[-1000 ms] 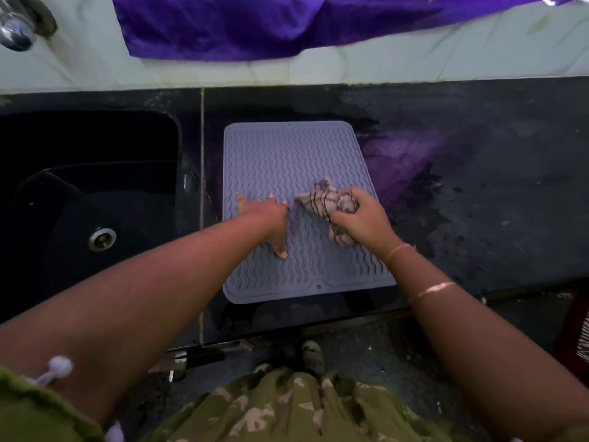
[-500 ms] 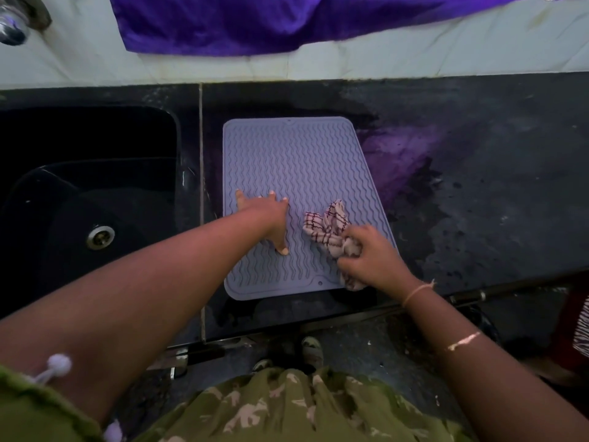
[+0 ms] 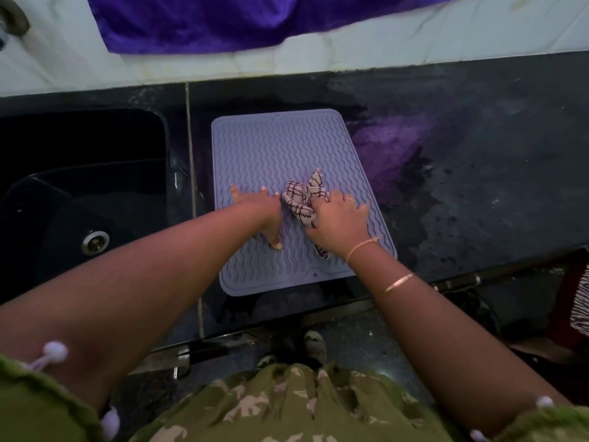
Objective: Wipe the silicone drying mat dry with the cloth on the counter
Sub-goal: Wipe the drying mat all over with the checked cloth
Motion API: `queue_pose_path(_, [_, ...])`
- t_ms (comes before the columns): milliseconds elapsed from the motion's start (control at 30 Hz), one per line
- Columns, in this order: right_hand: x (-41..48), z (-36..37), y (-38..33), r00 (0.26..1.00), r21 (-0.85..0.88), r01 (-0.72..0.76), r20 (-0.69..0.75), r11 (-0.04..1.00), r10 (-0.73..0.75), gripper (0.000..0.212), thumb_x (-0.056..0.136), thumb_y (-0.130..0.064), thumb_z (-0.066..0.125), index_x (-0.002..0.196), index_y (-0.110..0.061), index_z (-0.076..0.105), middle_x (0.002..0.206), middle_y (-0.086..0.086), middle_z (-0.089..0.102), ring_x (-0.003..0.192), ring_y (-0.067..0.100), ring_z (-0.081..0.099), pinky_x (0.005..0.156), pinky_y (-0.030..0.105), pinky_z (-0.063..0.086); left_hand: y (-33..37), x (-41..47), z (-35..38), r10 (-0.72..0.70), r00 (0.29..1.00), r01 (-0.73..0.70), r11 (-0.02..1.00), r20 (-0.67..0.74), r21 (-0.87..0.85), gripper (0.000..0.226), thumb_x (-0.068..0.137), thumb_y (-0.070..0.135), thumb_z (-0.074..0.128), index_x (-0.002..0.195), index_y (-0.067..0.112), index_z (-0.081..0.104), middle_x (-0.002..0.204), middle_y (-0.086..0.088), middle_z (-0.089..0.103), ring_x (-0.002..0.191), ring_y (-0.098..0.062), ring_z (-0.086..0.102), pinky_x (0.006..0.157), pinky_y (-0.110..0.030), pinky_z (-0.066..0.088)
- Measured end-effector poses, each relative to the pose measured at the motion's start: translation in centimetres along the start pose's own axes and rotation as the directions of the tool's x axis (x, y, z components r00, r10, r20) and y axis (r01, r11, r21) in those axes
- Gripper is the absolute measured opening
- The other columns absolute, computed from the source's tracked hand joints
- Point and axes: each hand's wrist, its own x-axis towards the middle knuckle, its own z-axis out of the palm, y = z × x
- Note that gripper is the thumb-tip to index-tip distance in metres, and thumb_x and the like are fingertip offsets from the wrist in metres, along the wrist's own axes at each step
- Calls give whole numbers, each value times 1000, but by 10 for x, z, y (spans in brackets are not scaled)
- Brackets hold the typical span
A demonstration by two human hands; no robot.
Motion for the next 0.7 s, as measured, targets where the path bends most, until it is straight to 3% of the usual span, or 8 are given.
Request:
queue_pose_path(133, [-27, -5, 26, 959, 224, 217, 133, 950, -251, 45, 81, -33, 63, 124, -21, 54, 101, 7, 43, 99, 33, 53, 80, 34, 42, -2, 1, 1, 15, 1000, -15, 1000, -2, -15, 115, 72, 57, 71, 152, 19, -2, 159, -9, -2, 144, -34, 14, 111, -64, 2])
queue_pose_path(233, [-49, -7, 51, 910, 331, 240, 251, 913, -330, 44, 79, -29, 68, 122, -29, 60, 98, 2, 45, 95, 23, 52, 83, 32, 44, -5, 1, 3, 27, 1000, -27, 1000, -5, -16, 115, 73, 56, 70, 152, 19, -6, 159, -9, -5, 144, -35, 14, 111, -64, 3])
queue_pose_path(400, [-36, -26, 77, 931, 462, 76, 285, 883, -229, 38, 71, -5, 66, 104, -25, 71, 99, -1, 60, 92, 15, 57, 87, 25, 46, -5, 2, 5, 32, 999, -32, 999, -10, -38, 118, 71, 60, 70, 152, 19, -6, 159, -8, -5, 144, -35, 13, 109, -65, 3])
queue_pose_path(500, [-16, -45, 77, 974, 644, -4, 174, 765, -142, 26, 71, 2, 64, 91, -12, 71, 88, 5, 68, 84, 19, 62, 82, 30, 51, -4, 2, 5, 25, 1000, -25, 999, -9, -35, 118, 70, 60, 70, 152, 20, -6, 159, -8, -4, 144, -35, 13, 110, -64, 3])
queue_pose_path(567, [-2, -57, 74, 984, 737, -53, 152, 674, -90, 20, 72, 0, 64, 84, -15, 69, 82, 3, 68, 77, 16, 63, 70, 25, 52, -4, 2, 3, 21, 1000, -21, 999, -10, -34, 118, 70, 60, 71, 152, 21, -5, 159, -8, -3, 144, -35, 13, 110, -65, 2])
queue_pose_path(600, [6, -60, 71, 979, 732, -69, 181, 678, -97, 18, 73, -3, 65, 83, -18, 68, 82, 1, 67, 76, 13, 63, 66, 22, 50, -4, 1, 3, 18, 1000, -18, 999, -7, -34, 118, 70, 60, 71, 152, 21, -5, 159, -7, -2, 144, -35, 13, 110, -65, 2])
queue_pose_path(667, [20, -61, 62, 932, 585, -56, 322, 809, -169, 15, 73, -14, 71, 88, -13, 69, 89, 4, 69, 78, 15, 62, 67, 24, 52, -3, 0, 2, 13, 1000, -13, 999, -3, -29, 118, 70, 61, 70, 152, 21, -5, 159, -7, -2, 144, -35, 13, 110, -65, 2])
queue_pose_path(700, [23, -57, 53, 909, 498, -34, 376, 867, -181, 26, 73, -22, 74, 94, -10, 67, 97, 7, 68, 81, 17, 61, 73, 29, 54, -2, -1, 1, 11, 1000, -11, 1000, -5, -24, 118, 70, 61, 70, 152, 20, -5, 159, -7, -2, 144, -35, 13, 110, -65, 2])
